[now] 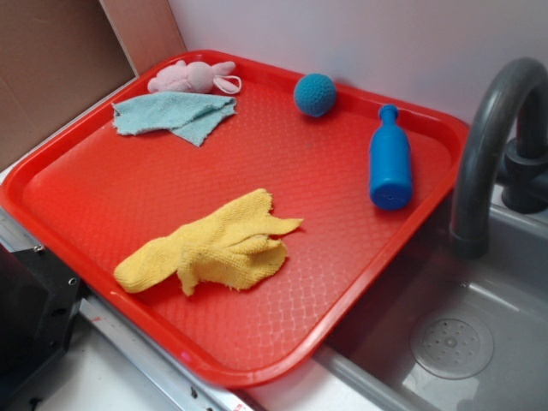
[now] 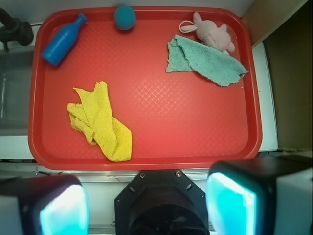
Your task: Grab the blue ball.
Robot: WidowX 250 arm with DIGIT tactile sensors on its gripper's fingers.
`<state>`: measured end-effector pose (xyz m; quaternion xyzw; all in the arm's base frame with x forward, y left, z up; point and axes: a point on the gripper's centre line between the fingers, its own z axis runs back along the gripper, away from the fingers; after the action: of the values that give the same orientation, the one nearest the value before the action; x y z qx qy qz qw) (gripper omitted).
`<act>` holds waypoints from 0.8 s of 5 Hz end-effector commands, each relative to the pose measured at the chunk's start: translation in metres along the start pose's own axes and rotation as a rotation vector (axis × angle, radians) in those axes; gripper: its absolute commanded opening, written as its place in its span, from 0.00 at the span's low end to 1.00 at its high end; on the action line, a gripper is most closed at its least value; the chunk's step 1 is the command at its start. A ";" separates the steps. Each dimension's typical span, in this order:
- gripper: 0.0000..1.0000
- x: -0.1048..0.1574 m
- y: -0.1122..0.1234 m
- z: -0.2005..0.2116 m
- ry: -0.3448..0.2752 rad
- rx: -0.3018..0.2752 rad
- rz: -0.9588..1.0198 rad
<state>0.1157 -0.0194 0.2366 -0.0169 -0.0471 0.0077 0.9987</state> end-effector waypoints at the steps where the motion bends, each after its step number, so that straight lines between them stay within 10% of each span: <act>1: 1.00 0.000 0.000 0.000 0.000 0.000 0.000; 3: 1.00 0.057 -0.010 -0.035 -0.258 0.012 0.087; 4: 1.00 0.089 -0.011 -0.055 -0.257 0.030 0.091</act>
<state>0.2045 -0.0325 0.1749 0.0011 -0.1499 0.0531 0.9873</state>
